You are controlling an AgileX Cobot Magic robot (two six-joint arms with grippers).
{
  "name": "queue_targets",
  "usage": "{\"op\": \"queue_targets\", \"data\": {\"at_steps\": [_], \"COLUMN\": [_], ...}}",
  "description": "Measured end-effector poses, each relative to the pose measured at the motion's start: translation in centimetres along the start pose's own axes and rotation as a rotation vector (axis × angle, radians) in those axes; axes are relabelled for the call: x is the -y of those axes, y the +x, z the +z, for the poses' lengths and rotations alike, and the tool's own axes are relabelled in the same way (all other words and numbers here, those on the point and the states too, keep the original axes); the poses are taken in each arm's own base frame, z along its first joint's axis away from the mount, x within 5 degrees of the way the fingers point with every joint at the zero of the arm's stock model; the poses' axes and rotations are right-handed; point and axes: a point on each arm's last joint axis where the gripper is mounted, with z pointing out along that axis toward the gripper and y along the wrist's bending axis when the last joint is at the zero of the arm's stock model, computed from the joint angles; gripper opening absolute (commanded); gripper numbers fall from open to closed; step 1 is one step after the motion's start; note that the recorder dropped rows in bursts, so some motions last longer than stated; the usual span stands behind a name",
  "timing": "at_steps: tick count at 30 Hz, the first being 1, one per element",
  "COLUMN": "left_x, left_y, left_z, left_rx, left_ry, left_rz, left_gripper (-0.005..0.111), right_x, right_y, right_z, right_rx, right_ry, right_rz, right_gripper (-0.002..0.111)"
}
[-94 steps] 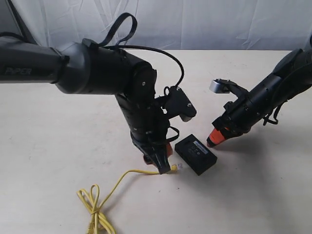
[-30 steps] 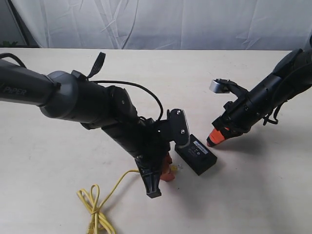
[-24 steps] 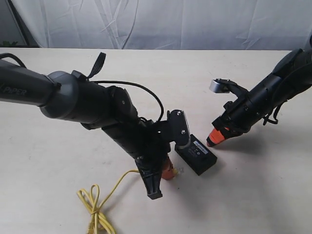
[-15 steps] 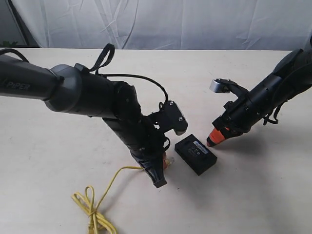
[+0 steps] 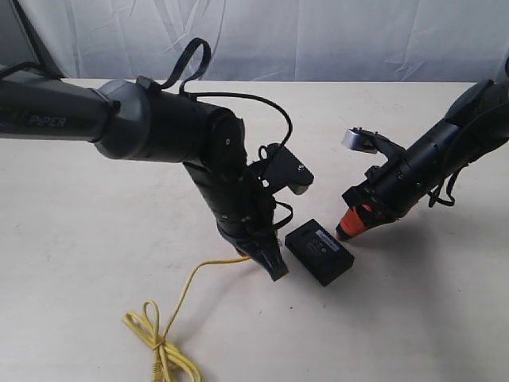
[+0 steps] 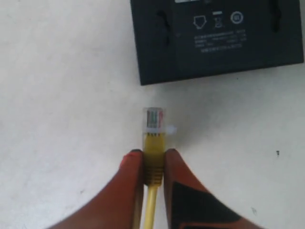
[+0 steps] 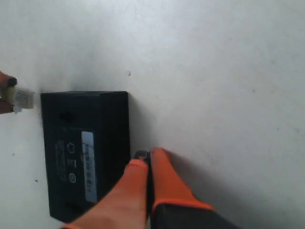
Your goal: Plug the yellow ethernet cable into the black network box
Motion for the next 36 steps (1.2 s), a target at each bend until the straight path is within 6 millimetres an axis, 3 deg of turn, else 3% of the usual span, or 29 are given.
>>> {"op": "queue_targets", "data": {"at_steps": [6,19,36], "left_x": [0.7,0.6,0.6], "left_y": [0.1,-1.6,-1.4], "left_z": [1.5,0.9,1.1], "left_rx": [-0.083,-0.012,-0.026], "left_ry": [0.02,0.021,0.031], "left_rz": [0.008,-0.022,-0.029], "left_gripper": [0.0,0.0,0.0], "right_x": [-0.7,-1.0,-1.0], "right_y": [-0.2,-0.3,-0.3], "right_z": [0.6,0.8,0.8], "right_rx": [-0.016,-0.021,-0.021], "right_ry": [-0.005,-0.006,-0.006], "right_rz": [0.006,0.001,0.001], "right_gripper": [-0.001,-0.001,-0.001]}}
